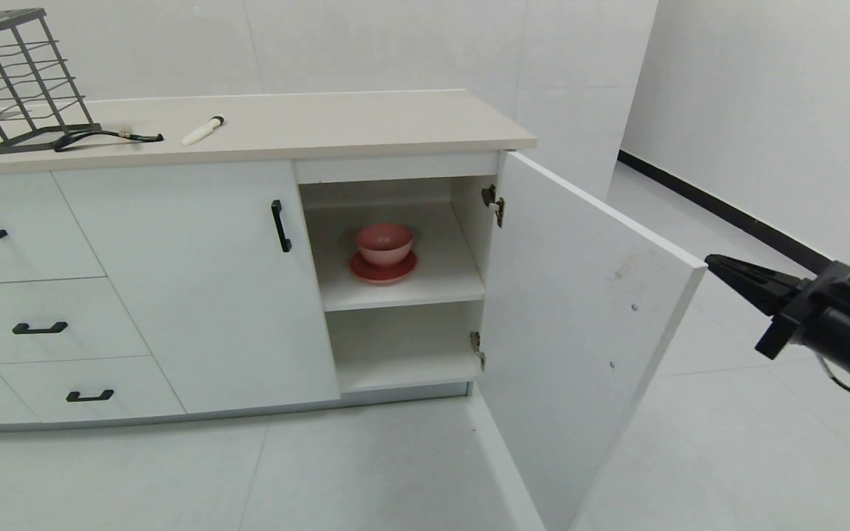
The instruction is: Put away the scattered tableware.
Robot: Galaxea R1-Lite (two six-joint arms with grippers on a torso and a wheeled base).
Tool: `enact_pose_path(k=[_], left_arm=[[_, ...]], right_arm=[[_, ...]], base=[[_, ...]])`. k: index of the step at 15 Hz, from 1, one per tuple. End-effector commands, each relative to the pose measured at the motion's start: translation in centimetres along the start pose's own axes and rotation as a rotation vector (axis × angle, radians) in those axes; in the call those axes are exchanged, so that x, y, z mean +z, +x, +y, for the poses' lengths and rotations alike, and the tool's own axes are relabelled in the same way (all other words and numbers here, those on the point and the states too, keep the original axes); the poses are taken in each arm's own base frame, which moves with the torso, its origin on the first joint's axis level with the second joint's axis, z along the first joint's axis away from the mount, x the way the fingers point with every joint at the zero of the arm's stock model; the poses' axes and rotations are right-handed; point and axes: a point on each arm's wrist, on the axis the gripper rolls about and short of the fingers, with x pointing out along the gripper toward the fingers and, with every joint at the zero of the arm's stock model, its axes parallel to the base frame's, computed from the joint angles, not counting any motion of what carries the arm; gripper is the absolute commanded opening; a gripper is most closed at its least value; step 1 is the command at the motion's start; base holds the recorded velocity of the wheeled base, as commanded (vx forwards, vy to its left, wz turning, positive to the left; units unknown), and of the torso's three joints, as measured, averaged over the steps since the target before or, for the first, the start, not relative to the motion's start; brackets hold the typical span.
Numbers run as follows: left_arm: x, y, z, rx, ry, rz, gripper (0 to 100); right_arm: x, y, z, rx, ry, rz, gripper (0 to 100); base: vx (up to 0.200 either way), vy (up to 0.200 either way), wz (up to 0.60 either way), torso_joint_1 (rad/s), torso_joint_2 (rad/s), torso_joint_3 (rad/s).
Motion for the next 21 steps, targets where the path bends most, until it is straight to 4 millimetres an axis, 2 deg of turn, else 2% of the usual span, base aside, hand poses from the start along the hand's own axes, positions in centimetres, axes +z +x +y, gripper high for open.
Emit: enact_pose_path(k=[1, 4, 7, 13, 16, 17, 21], left_arm=[[0.0, 0.0, 0.0, 0.0, 0.0, -0.001, 100], [0.0, 0.0, 0.0, 0.001, 0.001, -0.001, 100], [0.0, 0.0, 0.0, 0.001, 0.003, -0.001, 100], [0.0, 0.0, 0.0, 0.001, 0.005, -0.001, 100], [0.0, 0.0, 0.0, 0.0, 0.005, -0.001, 100], [0.0, 0.0, 0.0, 0.001, 0.005, -0.001, 100], [0.0, 0.0, 0.0, 0.001, 0.005, -0.001, 100]], right_arm=[[-4.4, 2.0, -0.9, 0.073, 0.043, 0.096, 0], [-4.5, 3.6, -1.5, 0.144, 0.005, 0.052, 0], [-4.7, 3.8, -0.9, 0.198, -0.003, 0.05, 0], [-3.5, 6.0, 3.9, 0.395, -0.022, -0.005, 0], [-3.6, 8.4, 6.1, 0.489, -0.024, -0.028, 0], [-3.4, 9.9, 7.3, 0.53, -0.032, -0.058, 0], [-3.1, 13.1, 9.9, 0.563, -0.043, -0.106, 0]], base=[[0.0, 0.0, 0.0, 0.0, 0.0, 0.0], [0.0, 0.0, 0.0, 0.0, 0.0, 0.0], [0.0, 0.0, 0.0, 0.0, 0.0, 0.0], [0.0, 0.0, 0.0, 0.0, 0.0, 0.0], [0.0, 0.0, 0.0, 0.0, 0.0, 0.0], [0.0, 0.0, 0.0, 0.0, 0.0, 0.0], [0.0, 0.0, 0.0, 0.0, 0.0, 0.0]])
